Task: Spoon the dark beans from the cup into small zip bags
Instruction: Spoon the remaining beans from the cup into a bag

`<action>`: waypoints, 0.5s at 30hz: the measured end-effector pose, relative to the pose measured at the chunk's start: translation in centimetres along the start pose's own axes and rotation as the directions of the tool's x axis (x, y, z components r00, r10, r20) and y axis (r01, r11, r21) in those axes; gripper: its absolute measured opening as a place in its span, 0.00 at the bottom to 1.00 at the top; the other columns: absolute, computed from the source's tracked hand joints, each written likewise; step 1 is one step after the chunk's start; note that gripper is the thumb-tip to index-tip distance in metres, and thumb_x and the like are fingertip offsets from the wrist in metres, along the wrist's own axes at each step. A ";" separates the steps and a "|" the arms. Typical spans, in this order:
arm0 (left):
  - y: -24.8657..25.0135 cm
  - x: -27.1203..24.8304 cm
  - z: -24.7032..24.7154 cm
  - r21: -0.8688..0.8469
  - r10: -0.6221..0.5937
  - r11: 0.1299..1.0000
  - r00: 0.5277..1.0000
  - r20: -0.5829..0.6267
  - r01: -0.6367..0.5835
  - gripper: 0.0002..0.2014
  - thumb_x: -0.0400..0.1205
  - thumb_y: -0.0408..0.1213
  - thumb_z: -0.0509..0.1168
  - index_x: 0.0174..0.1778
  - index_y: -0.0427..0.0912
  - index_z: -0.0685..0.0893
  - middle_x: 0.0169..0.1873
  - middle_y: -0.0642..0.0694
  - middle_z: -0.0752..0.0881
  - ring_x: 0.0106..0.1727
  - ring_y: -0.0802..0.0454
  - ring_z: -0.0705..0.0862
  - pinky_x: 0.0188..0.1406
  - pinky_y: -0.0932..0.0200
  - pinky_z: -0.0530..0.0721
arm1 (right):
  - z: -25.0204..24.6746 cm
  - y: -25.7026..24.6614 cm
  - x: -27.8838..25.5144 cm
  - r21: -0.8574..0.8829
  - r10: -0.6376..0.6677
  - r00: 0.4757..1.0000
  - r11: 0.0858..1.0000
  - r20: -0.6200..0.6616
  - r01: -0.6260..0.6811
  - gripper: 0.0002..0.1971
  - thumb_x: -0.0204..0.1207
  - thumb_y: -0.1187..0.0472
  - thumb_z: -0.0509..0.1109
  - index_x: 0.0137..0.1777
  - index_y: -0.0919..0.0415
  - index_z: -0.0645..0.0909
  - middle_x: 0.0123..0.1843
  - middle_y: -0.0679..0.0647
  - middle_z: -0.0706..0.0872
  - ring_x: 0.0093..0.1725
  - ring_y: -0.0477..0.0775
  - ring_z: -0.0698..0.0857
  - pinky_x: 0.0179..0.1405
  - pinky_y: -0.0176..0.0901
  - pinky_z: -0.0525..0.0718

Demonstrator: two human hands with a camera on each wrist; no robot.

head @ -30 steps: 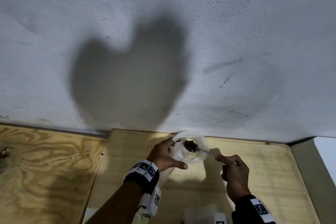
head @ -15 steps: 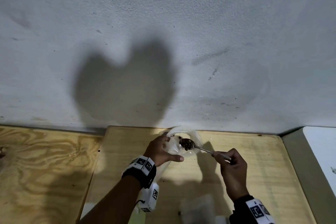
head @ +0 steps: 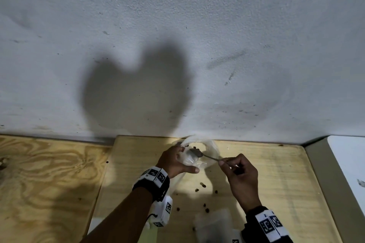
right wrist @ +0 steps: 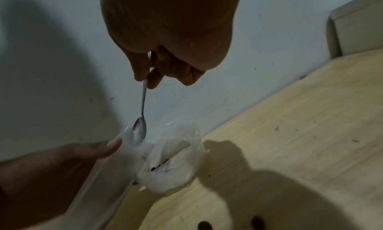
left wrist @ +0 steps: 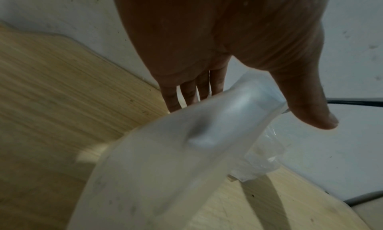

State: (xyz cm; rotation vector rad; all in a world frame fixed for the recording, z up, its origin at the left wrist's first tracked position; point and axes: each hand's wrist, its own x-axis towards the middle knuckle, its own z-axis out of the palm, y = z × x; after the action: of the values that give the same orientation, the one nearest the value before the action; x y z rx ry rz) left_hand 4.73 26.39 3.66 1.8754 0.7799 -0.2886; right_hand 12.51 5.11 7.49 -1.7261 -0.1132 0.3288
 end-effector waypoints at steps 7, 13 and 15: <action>-0.1 -0.1 -0.2 -0.027 0.002 1.000 1.000 -0.009 -0.002 0.55 0.45 0.66 0.83 0.70 0.50 0.78 0.65 0.57 0.82 0.63 0.56 0.83 0.65 0.52 0.84 | -1.8 0.8 2.2 -0.034 -0.029 0.974 0.999 -0.223 0.022 0.12 0.72 0.76 0.76 0.34 0.67 0.76 0.36 0.66 0.87 0.38 0.61 0.87 0.39 0.45 0.82; -0.6 -0.6 1.1 -0.048 0.028 0.998 0.999 -0.039 -0.030 0.58 0.42 0.66 0.83 0.70 0.52 0.77 0.68 0.58 0.79 0.66 0.56 0.81 0.67 0.53 0.83 | -0.6 2.9 3.2 -0.242 0.044 0.979 0.966 -0.197 -0.092 0.11 0.75 0.72 0.74 0.35 0.65 0.75 0.37 0.63 0.84 0.30 0.53 0.74 0.31 0.44 0.74; -0.9 -0.7 1.8 -0.027 0.056 0.998 0.997 -0.056 -0.057 0.58 0.42 0.67 0.83 0.70 0.52 0.78 0.70 0.59 0.77 0.69 0.57 0.79 0.69 0.54 0.81 | 0.0 3.4 3.5 -0.249 0.066 0.982 0.962 -0.176 -0.109 0.12 0.75 0.70 0.75 0.36 0.66 0.75 0.37 0.60 0.84 0.31 0.51 0.75 0.33 0.41 0.75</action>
State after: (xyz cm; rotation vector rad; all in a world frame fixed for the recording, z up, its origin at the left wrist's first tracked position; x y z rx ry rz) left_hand 3.86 24.75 2.59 1.8821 0.7633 -0.1899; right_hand 15.47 5.41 3.65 -2.0137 0.0451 0.2410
